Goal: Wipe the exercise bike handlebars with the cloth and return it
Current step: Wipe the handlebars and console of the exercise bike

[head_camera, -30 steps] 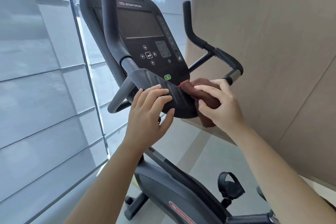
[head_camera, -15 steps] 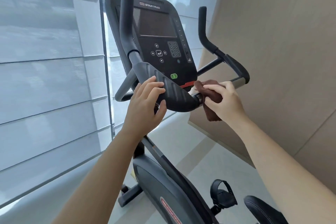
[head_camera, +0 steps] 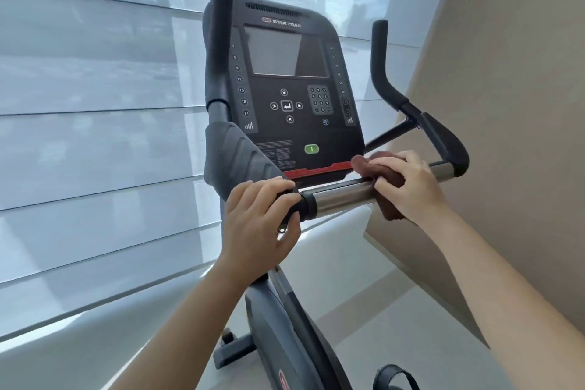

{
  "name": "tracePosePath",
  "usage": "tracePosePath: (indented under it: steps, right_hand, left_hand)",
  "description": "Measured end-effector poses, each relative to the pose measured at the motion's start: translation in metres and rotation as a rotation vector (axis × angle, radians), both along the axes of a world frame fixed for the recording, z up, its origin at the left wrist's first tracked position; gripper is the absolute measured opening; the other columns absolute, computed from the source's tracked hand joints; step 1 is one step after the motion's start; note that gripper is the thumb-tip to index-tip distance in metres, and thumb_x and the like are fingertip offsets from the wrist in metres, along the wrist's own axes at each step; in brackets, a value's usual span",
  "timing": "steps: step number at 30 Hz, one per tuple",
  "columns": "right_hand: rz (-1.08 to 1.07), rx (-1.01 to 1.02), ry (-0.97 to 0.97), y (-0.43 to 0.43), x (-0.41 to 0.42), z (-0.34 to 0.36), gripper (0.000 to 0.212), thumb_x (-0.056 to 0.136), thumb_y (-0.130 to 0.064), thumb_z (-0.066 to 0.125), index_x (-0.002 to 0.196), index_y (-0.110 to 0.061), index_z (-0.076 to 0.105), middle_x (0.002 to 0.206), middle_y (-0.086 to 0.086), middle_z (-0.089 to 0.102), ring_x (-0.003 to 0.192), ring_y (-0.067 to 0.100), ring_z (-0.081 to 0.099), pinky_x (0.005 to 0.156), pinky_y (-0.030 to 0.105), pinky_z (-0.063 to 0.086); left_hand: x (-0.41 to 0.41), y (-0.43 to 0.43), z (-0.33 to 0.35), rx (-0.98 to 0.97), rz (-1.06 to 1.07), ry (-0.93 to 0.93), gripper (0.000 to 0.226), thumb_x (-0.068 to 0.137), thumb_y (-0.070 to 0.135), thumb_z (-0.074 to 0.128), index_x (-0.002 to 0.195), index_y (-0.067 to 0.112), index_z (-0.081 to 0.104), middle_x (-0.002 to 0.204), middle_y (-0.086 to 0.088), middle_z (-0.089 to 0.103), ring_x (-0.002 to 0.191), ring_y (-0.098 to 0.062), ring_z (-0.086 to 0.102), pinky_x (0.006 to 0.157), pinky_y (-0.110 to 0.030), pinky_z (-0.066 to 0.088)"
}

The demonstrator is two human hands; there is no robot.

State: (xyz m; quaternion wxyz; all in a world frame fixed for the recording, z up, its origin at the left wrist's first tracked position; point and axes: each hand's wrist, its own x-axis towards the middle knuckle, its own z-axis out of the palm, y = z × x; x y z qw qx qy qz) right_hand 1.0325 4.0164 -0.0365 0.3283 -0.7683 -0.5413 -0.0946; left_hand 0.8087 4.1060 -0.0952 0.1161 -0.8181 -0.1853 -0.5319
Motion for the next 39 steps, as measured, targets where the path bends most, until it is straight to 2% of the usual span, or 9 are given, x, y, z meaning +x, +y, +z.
tracePosePath:
  steps: [5, 9, 11, 15, 19, 24, 27, 32, 39]
  right_hand:
    - [0.124, -0.021, -0.067, 0.01, -0.014, 0.002, 0.03, 0.079, -0.021, 0.06, 0.108, -0.028, 0.065, 0.112, 0.006, 0.054, 0.103, 0.024, 0.046, 0.087, 0.028, 0.036]
    - [0.328, -0.023, -0.166, 0.019, -0.062, 0.004, 0.031, 0.078, -0.03, 0.057, 0.107, -0.032, 0.064, 0.108, 0.003, 0.057, 0.097, 0.023, 0.048, 0.085, 0.037, 0.045]
    - [0.372, -0.091, -0.105, 0.021, -0.059, 0.012, 0.03, 0.078, -0.03, 0.056, 0.107, -0.034, 0.064, 0.108, 0.001, 0.058, 0.1, 0.021, 0.05, 0.087, 0.04, 0.046]
    - [0.308, -0.214, -0.056, 0.017, -0.025, 0.021, 0.028, 0.079, -0.03, 0.056, 0.105, -0.038, 0.062, 0.105, -0.002, 0.056, 0.1, 0.02, 0.05, 0.089, 0.042, 0.046]
    - [0.269, -0.184, -0.141, 0.014, -0.03, 0.015, 0.032, 0.078, -0.033, 0.054, 0.109, -0.037, 0.06, 0.103, -0.001, 0.053, 0.099, 0.021, 0.047, 0.087, 0.037, 0.044]
    - [0.419, -0.258, -0.274, 0.018, -0.044, 0.014, 0.06, 0.079, -0.043, 0.052, 0.136, -0.037, 0.031, 0.13, 0.006, 0.045, 0.115, 0.026, 0.042, 0.099, 0.04, 0.036]
    - [0.487, -0.194, -0.336, 0.014, -0.038, 0.016, 0.052, 0.081, -0.04, 0.056, 0.129, -0.027, 0.042, 0.143, 0.012, 0.033, 0.126, 0.027, 0.032, 0.108, 0.05, 0.026]
    - [0.62, -0.071, -0.371, 0.018, -0.047, 0.01, 0.037, 0.079, -0.033, 0.055, 0.113, -0.02, 0.062, 0.122, 0.004, 0.056, 0.104, 0.025, 0.052, 0.089, 0.04, 0.046]
    - [0.619, -0.187, -0.242, 0.027, -0.023, 0.021, 0.036, 0.075, -0.032, 0.048, 0.107, -0.031, 0.063, 0.103, -0.01, 0.062, 0.095, 0.018, 0.056, 0.083, 0.039, 0.048]
  left_hand:
    - [0.007, 0.008, -0.007, 0.098, 0.017, -0.068, 0.017, 0.082, 0.021, 0.051, 0.088, 0.013, 0.065, 0.097, -0.006, 0.071, 0.091, -0.021, 0.06, 0.08, -0.033, 0.039]
    - [0.007, 0.01, -0.009, 0.117, 0.022, -0.052, 0.016, 0.082, 0.019, 0.053, 0.09, 0.012, 0.065, 0.098, -0.007, 0.071, 0.097, -0.02, 0.058, 0.08, -0.034, 0.04]
    - [0.007, 0.009, -0.008, 0.108, 0.021, -0.051, 0.018, 0.081, 0.018, 0.054, 0.087, 0.01, 0.069, 0.098, -0.006, 0.071, 0.098, -0.02, 0.059, 0.081, -0.035, 0.042]
    - [0.007, 0.007, -0.008, 0.087, 0.014, -0.066, 0.021, 0.082, 0.019, 0.053, 0.084, 0.008, 0.07, 0.099, -0.006, 0.07, 0.1, -0.02, 0.06, 0.082, -0.035, 0.043]
    - [0.009, 0.009, -0.009, 0.113, 0.012, -0.102, 0.02, 0.081, 0.019, 0.053, 0.082, 0.008, 0.07, 0.096, -0.006, 0.071, 0.097, -0.02, 0.061, 0.081, -0.033, 0.043]
    - [0.009, 0.01, -0.009, 0.133, 0.023, -0.109, 0.021, 0.08, 0.018, 0.054, 0.08, 0.008, 0.072, 0.094, -0.006, 0.071, 0.097, -0.019, 0.061, 0.079, -0.034, 0.044]
    - [0.01, 0.008, -0.009, 0.122, 0.025, -0.123, 0.021, 0.08, 0.018, 0.053, 0.079, 0.008, 0.072, 0.094, -0.006, 0.071, 0.097, -0.019, 0.061, 0.079, -0.035, 0.044]
    - [0.013, 0.009, -0.011, 0.149, 0.021, -0.163, 0.013, 0.081, 0.02, 0.052, 0.088, 0.015, 0.061, 0.093, -0.005, 0.071, 0.095, -0.019, 0.063, 0.081, -0.032, 0.041]
    - [0.015, 0.009, -0.012, 0.143, 0.052, -0.159, 0.013, 0.082, 0.021, 0.051, 0.091, 0.016, 0.059, 0.094, -0.006, 0.072, 0.097, -0.019, 0.061, 0.088, -0.032, 0.039]
